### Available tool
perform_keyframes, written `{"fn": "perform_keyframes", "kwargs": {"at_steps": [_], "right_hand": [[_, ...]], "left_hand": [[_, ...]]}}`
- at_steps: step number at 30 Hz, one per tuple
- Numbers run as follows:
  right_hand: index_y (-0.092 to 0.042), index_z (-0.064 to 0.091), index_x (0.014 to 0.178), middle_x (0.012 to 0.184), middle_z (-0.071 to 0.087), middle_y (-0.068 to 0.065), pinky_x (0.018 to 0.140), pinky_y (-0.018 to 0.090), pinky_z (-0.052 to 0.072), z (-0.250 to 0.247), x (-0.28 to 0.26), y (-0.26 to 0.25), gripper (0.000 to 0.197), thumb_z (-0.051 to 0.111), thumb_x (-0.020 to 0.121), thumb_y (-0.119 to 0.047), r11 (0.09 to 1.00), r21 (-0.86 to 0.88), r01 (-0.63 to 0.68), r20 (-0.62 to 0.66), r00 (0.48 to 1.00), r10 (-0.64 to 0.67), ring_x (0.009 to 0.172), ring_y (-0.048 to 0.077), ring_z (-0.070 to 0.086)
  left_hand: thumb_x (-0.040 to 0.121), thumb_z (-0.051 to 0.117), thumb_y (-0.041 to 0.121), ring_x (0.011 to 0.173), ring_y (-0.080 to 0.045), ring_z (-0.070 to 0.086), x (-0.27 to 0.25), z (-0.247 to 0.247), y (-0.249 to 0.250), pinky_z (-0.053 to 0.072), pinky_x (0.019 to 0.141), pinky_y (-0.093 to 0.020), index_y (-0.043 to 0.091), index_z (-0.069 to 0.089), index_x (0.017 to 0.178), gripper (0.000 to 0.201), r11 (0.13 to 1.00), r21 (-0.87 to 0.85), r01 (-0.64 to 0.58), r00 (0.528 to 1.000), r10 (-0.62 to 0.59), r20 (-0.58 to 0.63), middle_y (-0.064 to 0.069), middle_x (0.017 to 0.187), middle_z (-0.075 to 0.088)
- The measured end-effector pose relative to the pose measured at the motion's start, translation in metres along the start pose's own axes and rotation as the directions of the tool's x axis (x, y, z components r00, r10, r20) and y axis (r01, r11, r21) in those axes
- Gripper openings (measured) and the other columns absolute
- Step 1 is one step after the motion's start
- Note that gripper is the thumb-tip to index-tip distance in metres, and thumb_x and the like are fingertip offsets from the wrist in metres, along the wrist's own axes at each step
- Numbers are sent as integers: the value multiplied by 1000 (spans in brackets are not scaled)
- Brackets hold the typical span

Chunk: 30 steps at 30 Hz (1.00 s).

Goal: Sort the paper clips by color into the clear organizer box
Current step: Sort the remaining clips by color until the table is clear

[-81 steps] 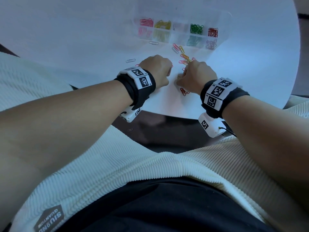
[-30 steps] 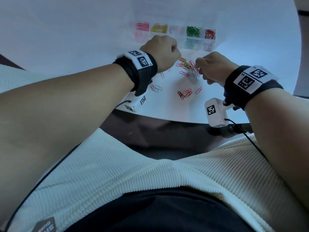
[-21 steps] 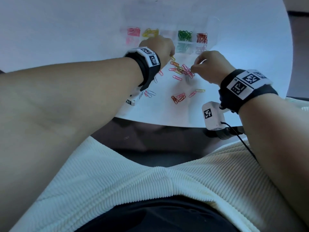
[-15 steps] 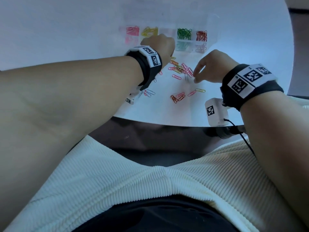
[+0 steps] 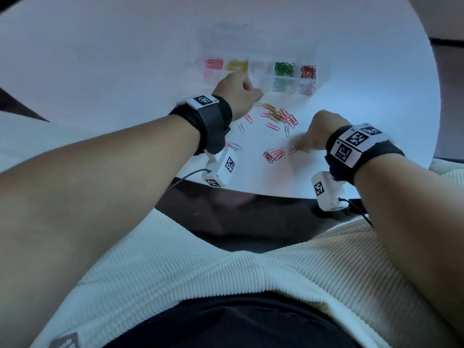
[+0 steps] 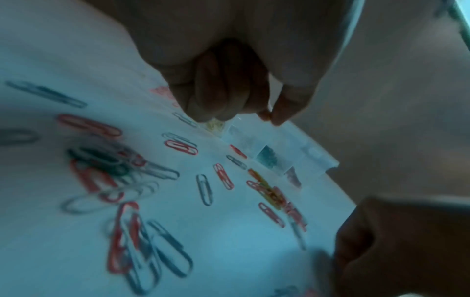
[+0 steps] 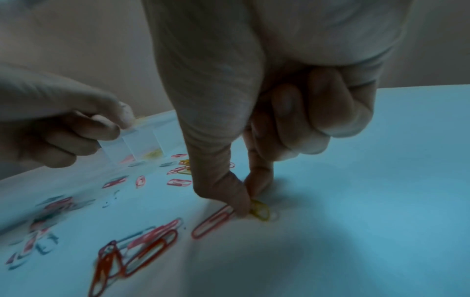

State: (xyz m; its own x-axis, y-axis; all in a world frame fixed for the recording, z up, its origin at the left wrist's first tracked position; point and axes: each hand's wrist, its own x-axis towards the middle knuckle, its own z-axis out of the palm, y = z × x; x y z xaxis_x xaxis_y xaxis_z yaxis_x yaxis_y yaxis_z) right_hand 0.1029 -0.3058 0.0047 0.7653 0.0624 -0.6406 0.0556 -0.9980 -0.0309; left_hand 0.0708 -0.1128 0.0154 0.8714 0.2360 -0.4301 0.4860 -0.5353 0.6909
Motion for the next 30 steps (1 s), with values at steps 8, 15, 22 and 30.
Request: {"fn": "perform_keyframes", "kwargs": {"at_steps": [8, 15, 22, 30], "right_hand": [[-14, 43, 66, 65, 40, 5, 49, 26, 27, -1, -8, -15, 19, 51, 82, -17, 860, 508, -36, 137, 990, -40, 54, 20, 33], [-18, 28, 65, 58, 42, 7, 41, 21, 18, -39, -31, -41, 20, 38, 77, -5, 201, 979, -39, 84, 972, -220, 46, 17, 20], [-18, 29, 65, 58, 52, 7, 37, 17, 25, -53, -37, -62, 19, 30, 77, -4, 159, 982, -102, 136, 966, -220, 40, 18, 37], [-5, 44, 70, 74, 55, 15, 48, 25, 30, -56, -21, -113, 20, 34, 78, 10, 296, 955, -30, 50, 997, -61, 57, 22, 41]], "left_hand": [[80, 30, 12, 47, -12, 2, -34, -25, -9, 4, 47, -18, 23, 12, 72, 23, 586, -773, 243, 970, -164, 181, 2, 52, 14], [97, 41, 31, 50, -16, 4, -25, -61, 26, 6, 47, -27, 21, 18, 65, 41, 535, -844, 35, 997, 34, 62, 0, 60, 12], [99, 50, 38, 46, -12, 14, -5, -62, 2, 15, 40, -21, 18, 37, 65, 41, 482, -864, 144, 990, -68, 127, 3, 50, 32], [98, 45, 14, 41, -11, 29, 5, -63, -8, 23, 39, -17, 7, 54, 74, 26, 458, -845, 277, 945, -287, 154, -5, 59, 46]]}}
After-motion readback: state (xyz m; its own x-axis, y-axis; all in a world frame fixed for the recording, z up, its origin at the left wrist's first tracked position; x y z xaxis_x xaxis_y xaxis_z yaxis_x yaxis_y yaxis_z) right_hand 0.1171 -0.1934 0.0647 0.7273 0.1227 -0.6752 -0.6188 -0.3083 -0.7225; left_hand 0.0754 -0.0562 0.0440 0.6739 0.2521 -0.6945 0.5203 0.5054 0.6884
